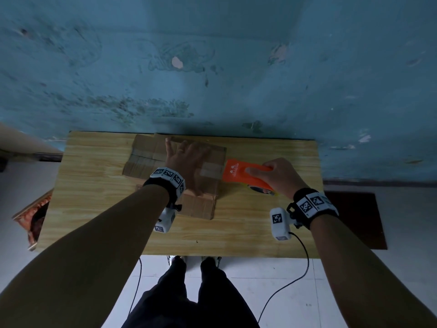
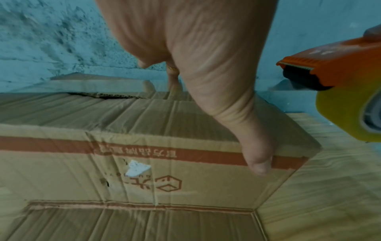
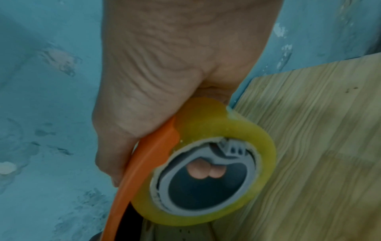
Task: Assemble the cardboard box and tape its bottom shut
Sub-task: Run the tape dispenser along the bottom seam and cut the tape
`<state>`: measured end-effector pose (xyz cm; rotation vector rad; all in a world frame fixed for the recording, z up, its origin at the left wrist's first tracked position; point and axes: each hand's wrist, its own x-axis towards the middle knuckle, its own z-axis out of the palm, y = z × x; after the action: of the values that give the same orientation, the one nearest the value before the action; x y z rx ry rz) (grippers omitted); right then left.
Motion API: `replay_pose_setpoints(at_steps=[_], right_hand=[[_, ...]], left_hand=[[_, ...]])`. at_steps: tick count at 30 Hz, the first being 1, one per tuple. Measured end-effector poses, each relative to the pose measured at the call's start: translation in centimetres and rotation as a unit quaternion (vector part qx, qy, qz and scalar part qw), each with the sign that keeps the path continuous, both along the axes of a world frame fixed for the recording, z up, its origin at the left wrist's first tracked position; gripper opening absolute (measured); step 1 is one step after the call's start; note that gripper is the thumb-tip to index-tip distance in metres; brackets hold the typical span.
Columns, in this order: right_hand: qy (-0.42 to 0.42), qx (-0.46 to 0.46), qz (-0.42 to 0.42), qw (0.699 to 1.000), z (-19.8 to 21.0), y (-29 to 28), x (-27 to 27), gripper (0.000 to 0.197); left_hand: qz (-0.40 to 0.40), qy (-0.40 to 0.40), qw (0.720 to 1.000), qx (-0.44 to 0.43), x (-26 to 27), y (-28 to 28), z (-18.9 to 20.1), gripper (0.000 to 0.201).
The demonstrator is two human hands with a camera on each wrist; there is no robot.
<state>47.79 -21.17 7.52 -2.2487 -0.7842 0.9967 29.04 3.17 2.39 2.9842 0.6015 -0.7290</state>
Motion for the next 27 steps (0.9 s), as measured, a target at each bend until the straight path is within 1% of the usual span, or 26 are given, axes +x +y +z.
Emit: replay_pose_setpoints(at_steps=[5, 8, 11, 15, 18, 20, 23, 27], right_hand=[[-0.018, -0.020, -0.011, 1.000, -0.9, -2.2, 0.8, 0.050], [-0.044, -0.034, -0.006, 0.998, -1.6, -2.1, 0.1, 0.057], [-0.051, -0.041, -0.007, 0.998, -1.8, -1.8, -0.2, 0.063], [-0.044, -0.031, -0.011, 0.998, -1.4, -2.0, 0.2, 0.060], [-0.031, -0.006, -0.026, 0.999, -0.6, -2.3, 0.7, 0.057], [-0.050, 0.000, -0.023, 0.999, 0.0, -2.0, 1.1, 0.057], [-0.077, -0.016, -0.012, 0.997, 0.4, -1.3, 1.3, 0.056], [-0.086, -0.057, 0.011, 0.995, -0.5, -0.7, 1.1, 0.058]], left_hand=[[0.008, 0.005, 1.000, 0.001, 0.2, -0.1, -0.1, 0.158], [0.015, -0.003, 1.000, -0.009, 0.2, -0.3, -0.1, 0.159], [0.013, 0.004, 1.000, 0.000, 0.2, -0.4, 0.0, 0.159], [0.011, 0.013, 1.000, 0.009, 0.2, -0.6, 0.0, 0.159], [0.011, 0.016, 1.000, 0.009, 0.3, -0.6, 0.3, 0.158], [0.010, 0.014, 1.000, 0.008, 0.4, -0.7, 0.5, 0.158], [0.008, 0.016, 1.000, 0.012, 0.5, -0.7, 0.5, 0.158], [0.007, 0.023, 1.000, 0.014, 0.3, -0.7, 0.4, 0.159]])
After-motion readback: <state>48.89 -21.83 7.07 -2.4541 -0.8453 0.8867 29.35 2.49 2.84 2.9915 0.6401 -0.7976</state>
